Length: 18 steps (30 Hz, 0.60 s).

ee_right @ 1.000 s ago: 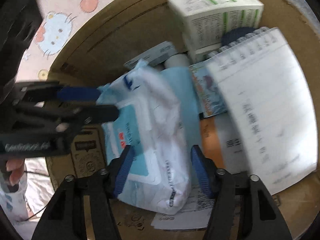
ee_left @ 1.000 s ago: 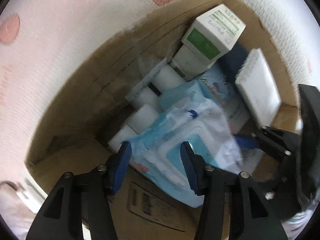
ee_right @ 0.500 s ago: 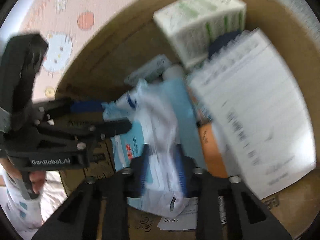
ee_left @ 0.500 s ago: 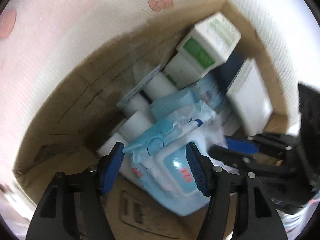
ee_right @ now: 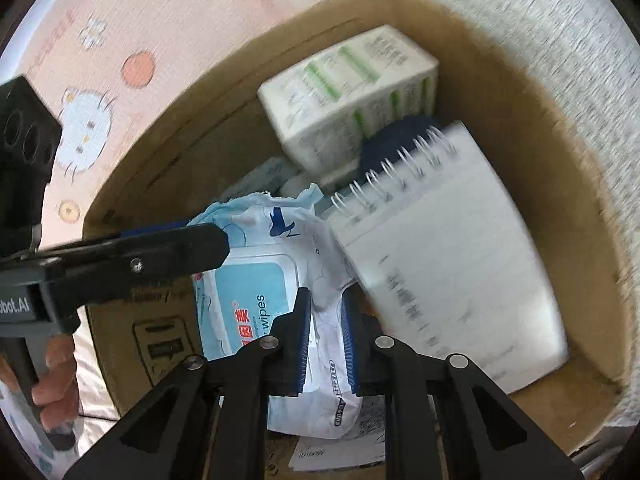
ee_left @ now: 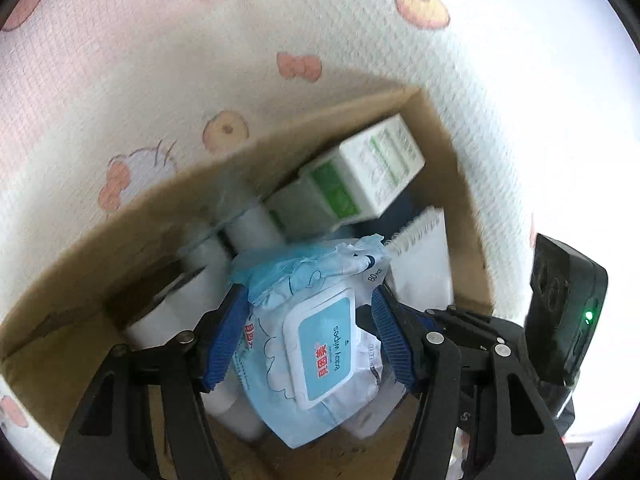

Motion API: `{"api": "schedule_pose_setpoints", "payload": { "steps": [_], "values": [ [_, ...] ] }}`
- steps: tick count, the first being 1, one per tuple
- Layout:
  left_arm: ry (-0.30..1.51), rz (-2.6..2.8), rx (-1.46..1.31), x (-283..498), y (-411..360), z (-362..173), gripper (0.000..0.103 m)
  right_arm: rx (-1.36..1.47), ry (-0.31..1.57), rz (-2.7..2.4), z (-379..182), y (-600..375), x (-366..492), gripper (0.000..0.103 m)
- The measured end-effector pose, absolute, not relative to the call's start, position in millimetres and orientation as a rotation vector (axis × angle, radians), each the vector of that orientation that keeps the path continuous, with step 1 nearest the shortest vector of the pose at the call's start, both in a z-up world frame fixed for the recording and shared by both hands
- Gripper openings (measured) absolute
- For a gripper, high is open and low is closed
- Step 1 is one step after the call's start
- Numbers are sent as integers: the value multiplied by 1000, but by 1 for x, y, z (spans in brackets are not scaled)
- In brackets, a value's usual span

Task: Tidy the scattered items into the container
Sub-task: 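Lower the tube into the cardboard box and open the left gripper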

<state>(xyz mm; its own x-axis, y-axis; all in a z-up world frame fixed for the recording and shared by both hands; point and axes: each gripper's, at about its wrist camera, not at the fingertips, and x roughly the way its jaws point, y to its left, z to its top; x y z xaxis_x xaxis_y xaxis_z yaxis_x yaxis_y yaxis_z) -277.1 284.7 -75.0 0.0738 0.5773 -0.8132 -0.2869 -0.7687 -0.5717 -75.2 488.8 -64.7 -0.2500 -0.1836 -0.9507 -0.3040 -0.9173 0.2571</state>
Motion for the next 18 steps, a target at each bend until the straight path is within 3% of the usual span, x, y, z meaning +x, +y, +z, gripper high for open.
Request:
{"api": "schedule_pose_setpoints", "payload": {
  "steps": [4,7,12,15,18],
  "values": [
    [-204,1786,-1724,-265,294,-85,67,-1841,436,2365,-52,486,-84,13],
    [-241,1720,-1772,-258,293,-88,67,-1849,307,2372,-49,480,-85,13],
    [-195,1763,-1787,-239,289,-88,65,-1838,349,2367,-47,490,-79,12],
    [-158,1794,-1792,-230,294,-87,48,-1835,412,2376,-50,493,-67,12],
    [-275,1764,-1787,-226,292,-89,39,-1837,398,2379,-46,492,-66,12]
  ]
}}
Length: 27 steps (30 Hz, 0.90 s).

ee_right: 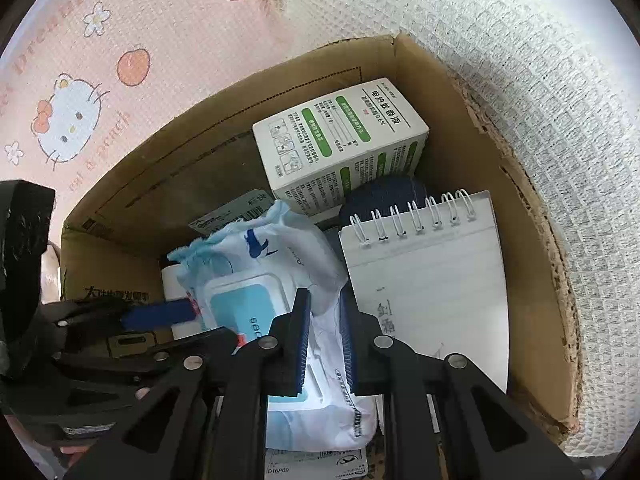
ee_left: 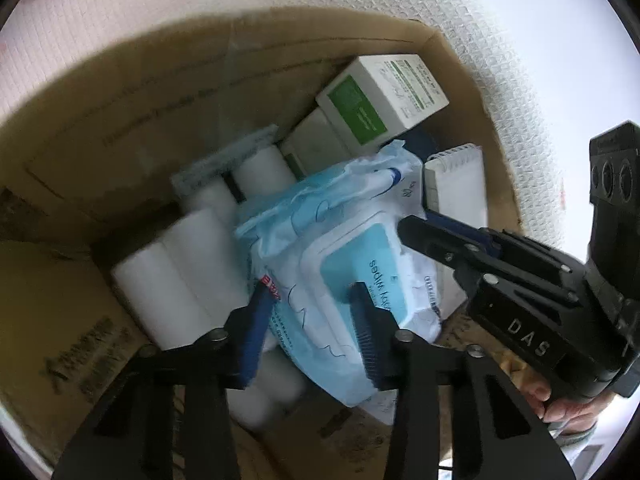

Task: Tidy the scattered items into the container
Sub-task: 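Lower the tube into the cardboard box and open the left gripper, then withdraw the left gripper from the box back toward the tubes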

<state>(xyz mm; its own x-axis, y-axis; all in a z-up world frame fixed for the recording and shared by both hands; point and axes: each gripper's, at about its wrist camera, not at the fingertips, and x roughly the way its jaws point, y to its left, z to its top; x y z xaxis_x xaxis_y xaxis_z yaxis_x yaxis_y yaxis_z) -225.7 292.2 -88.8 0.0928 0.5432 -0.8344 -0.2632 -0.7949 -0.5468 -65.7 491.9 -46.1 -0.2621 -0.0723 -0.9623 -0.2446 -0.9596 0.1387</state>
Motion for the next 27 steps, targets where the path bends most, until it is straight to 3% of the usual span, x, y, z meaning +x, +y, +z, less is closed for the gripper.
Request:
{"api": "schedule_pose_setpoints", "payload": {
  "steps": [4,12,16,18,22,27],
  "values": [
    [-408,1730,-1734,-223,295,-84,38,-1857,332,2347,-38,496,-58,11],
    [-378,1744,-1742,-225,302,-99,36,-1891,284,2328,-53,479,-77,9],
    [-299,1772,-1781,-228,302,-100,38,-1879,350,2332,-60,462,-81,9],
    [-273,1787,-1801,-227,301,-95,47,-1868,327,2355,-46,470,-63,9],
    [-162,1850,-1764,-223,301,-71,50,-1836,310,2352,-33,467,-52,10],
    [26,1983,-1614,-215,297,-36,51,-1729,220,2395,-4,449,-34,21]
  ]
}}
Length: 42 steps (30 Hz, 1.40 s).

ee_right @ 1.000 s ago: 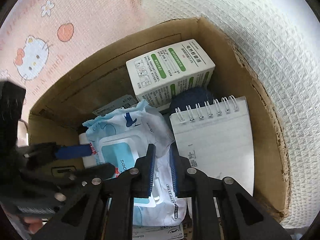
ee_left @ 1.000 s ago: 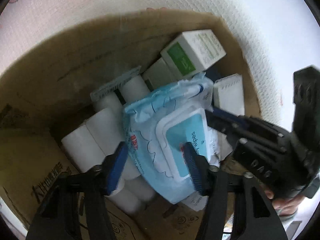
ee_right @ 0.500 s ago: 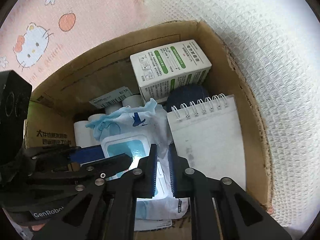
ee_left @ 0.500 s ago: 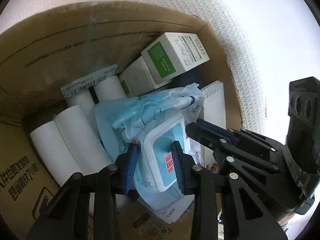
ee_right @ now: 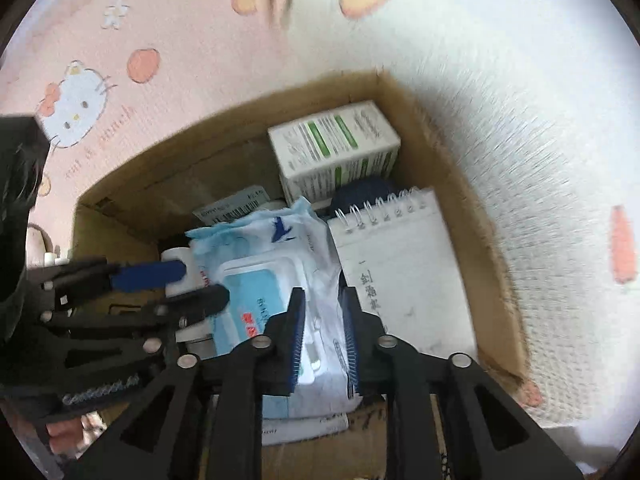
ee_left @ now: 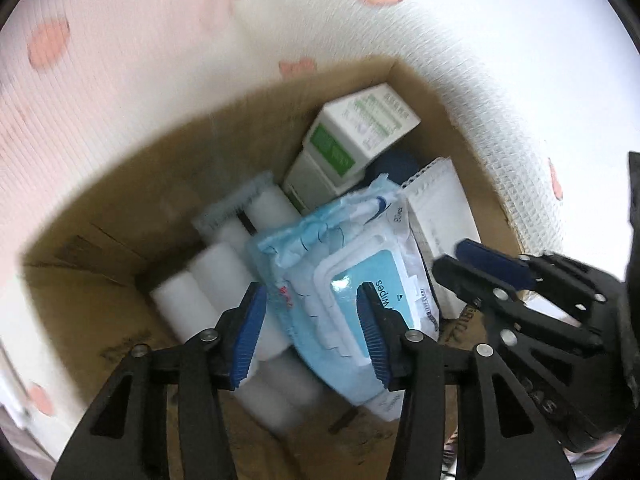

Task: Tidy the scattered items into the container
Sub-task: 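Withdraw the left gripper from the box back toward the tubes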

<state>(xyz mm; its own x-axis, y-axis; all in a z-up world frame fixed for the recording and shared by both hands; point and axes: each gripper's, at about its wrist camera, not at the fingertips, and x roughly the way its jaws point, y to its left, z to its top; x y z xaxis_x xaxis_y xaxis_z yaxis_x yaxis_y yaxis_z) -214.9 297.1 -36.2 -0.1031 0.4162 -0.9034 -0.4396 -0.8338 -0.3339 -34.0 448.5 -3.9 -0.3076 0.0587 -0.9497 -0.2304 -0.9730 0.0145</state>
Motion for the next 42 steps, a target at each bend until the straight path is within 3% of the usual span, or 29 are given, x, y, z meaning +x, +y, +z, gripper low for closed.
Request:
{"api": "schedule_pose_setpoints", "payload": {
  "steps": [1,3,5,15,21,34,39,42],
  "values": [
    [45,1997,-1587,-216,298,-31,51,-1710,198,2410,-1,438,-32,24],
    [69,2032,-1541,-213,301,-22,52,-1672,167,2452,9,424,-26,44],
    [77,2062,-1500,-214,288,-16,52,-1625,138,2513,19,410,-17,56],
    [-33,2196,-1270,-170,198,-2,62,-1495,55,2702,17,320,12,56],
    [-127,2279,-1297,-145,127,-4,63,-1309,-23,2936,19,262,35,57],
    [-337,2437,-1409,-135,19,-79,63,-1200,-3,3156,-18,173,21,58],
    [-499,2345,-1470,-137,-10,-121,51,-1183,-110,3184,-55,139,9,63],
    [-504,2343,-1482,-132,-16,-142,48,-1245,-53,3096,-87,133,2,63]
  ]
}}
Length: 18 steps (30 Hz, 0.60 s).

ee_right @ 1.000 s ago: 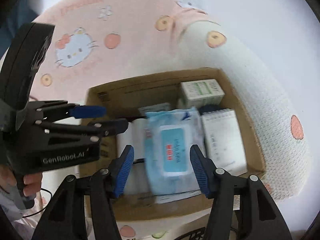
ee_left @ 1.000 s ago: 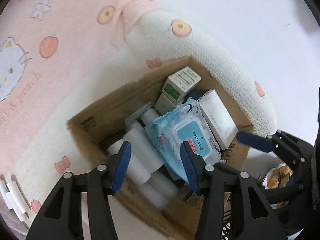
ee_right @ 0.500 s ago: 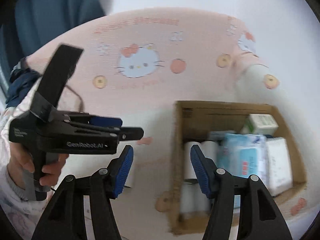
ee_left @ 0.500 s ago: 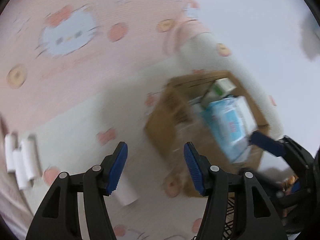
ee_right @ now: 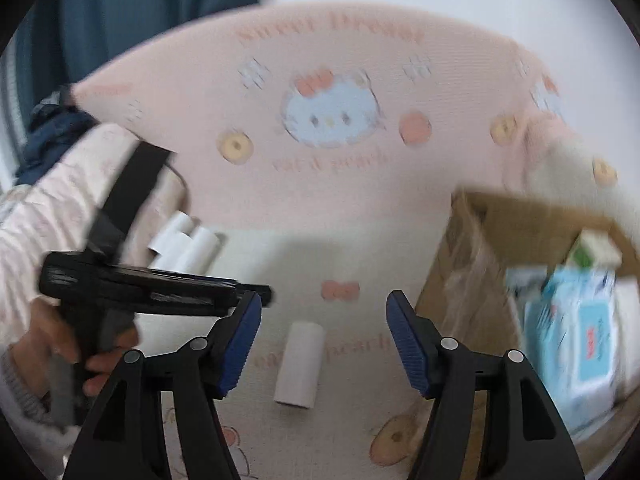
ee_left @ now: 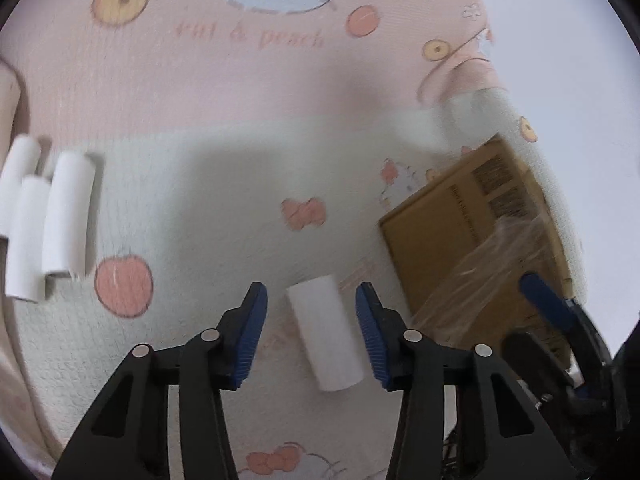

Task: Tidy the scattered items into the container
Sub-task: 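Withdraw the left gripper from the box back toward the tubes, then close the left gripper on the next white paper tube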

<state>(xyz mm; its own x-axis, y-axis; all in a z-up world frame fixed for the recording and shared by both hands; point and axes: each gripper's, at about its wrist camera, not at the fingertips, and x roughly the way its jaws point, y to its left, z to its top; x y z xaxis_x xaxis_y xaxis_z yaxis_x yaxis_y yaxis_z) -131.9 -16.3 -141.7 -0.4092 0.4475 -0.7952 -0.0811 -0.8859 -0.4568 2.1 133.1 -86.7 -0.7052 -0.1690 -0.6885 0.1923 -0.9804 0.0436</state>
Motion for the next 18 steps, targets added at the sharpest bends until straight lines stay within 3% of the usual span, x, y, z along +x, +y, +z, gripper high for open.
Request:
{"api": "schedule_pose_setpoints", "payload": {
  "steps": [4,6,11,18],
  "values": [
    [-519,2278,-1477,-129,-11,-166,46,1200,-45,-2697,-122,129,-5,63],
    [-561,2222,-1498,-131,-8,-180,41,1227,-39,-2686,-136,125,-8,63],
    [-598,2219,-1583,-136,0,-204,41,1419,-20,-2603,-187,124,-21,63],
    [-769,2132,-1584,-142,-2,-216,41,1557,-209,-2505,-223,134,-32,60]
  ]
}}
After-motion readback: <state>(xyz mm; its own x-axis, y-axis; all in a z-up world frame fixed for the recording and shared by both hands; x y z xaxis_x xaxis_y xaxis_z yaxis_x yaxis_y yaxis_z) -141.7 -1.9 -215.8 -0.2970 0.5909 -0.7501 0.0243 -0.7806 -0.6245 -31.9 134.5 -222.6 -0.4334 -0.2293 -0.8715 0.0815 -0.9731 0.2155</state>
